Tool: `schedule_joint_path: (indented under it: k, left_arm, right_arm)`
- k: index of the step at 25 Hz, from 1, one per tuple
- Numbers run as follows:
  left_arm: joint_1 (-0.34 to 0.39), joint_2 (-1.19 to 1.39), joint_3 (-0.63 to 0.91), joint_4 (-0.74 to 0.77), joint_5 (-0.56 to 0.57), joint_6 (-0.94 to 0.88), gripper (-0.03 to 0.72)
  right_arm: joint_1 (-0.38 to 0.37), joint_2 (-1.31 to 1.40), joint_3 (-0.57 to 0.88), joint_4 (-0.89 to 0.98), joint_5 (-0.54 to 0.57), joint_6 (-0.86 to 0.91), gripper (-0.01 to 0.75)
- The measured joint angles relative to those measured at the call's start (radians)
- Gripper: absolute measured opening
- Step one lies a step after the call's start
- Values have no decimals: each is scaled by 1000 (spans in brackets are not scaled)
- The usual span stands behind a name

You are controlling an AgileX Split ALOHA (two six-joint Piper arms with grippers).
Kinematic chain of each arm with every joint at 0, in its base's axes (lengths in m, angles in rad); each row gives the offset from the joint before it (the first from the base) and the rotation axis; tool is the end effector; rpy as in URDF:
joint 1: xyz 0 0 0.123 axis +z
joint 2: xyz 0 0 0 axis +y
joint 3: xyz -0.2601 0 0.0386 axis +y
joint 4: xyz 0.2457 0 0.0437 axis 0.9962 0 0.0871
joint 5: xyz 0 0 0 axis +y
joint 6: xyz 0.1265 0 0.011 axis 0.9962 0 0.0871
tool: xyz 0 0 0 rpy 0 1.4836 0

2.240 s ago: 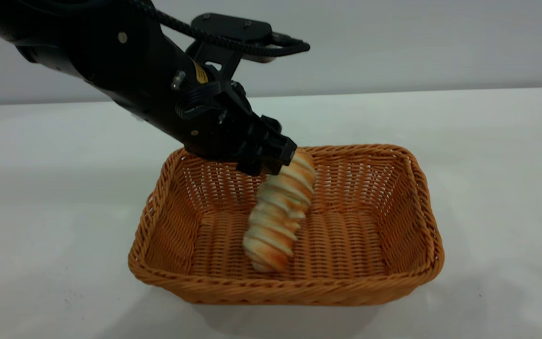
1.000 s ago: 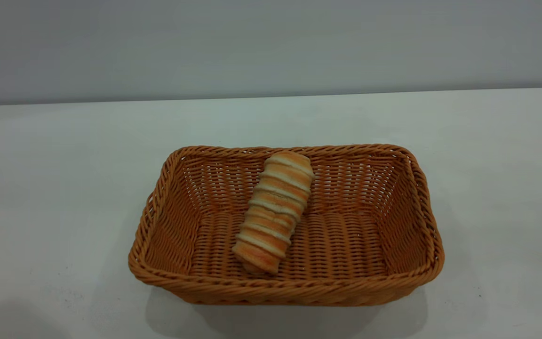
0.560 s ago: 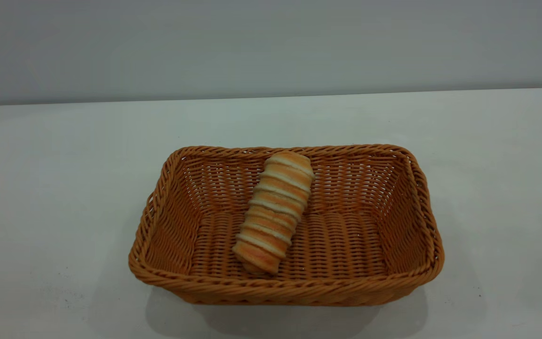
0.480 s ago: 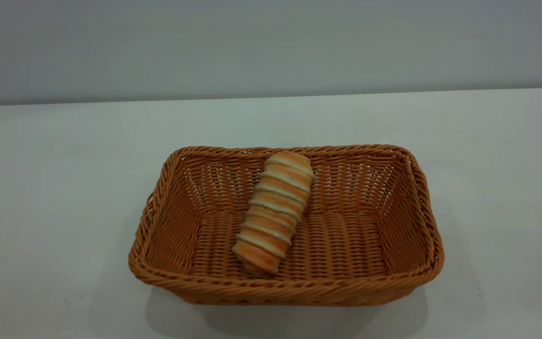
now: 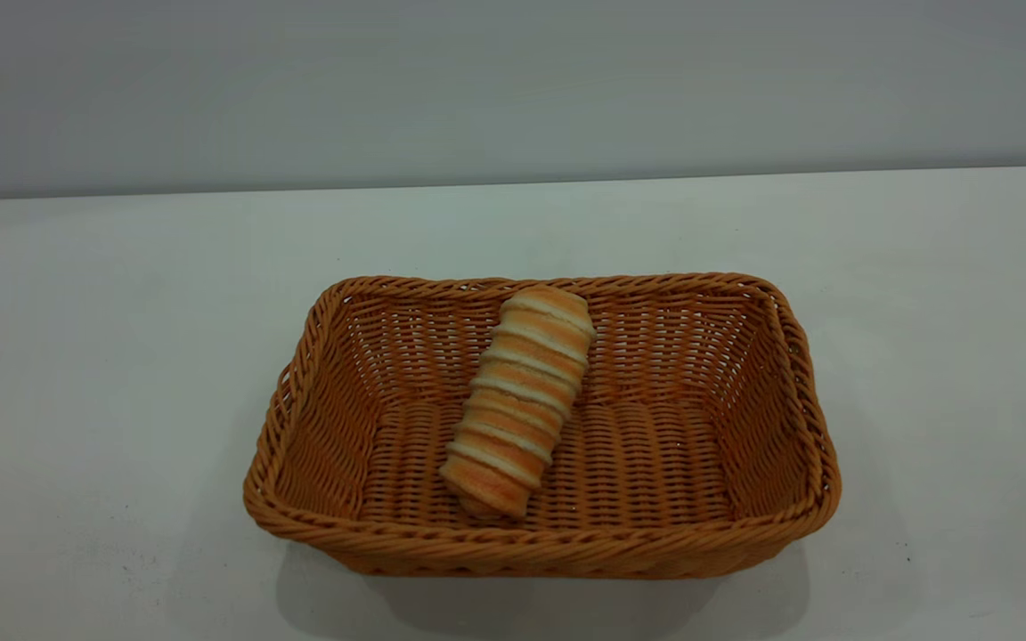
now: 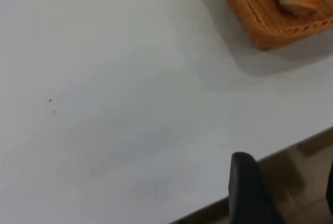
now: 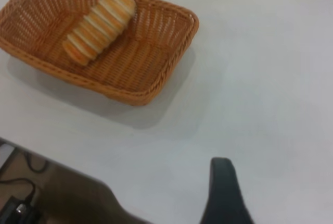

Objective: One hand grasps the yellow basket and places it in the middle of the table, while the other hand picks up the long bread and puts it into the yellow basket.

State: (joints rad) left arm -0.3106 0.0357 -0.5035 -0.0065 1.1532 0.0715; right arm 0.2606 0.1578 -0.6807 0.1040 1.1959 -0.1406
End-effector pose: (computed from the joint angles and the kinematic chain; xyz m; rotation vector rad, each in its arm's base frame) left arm 0.0435 -0.0148 0.2491 0.4131 2.1330 -0.1449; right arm 0.0409 0.0236 0.2928 -0.4447 2.1118 0.1958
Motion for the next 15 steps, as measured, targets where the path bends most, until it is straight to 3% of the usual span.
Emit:
schedule_joint_path:
  k: [8, 15]
  left_arm:
    - [0, 0, 16, 0, -14, -40, 420]
    - [0, 0, 16, 0, -14, -40, 420]
  right_arm:
    - [0, 0, 9, -19, 41, 15, 559]
    - [0, 0, 162, -22, -18, 19, 559]
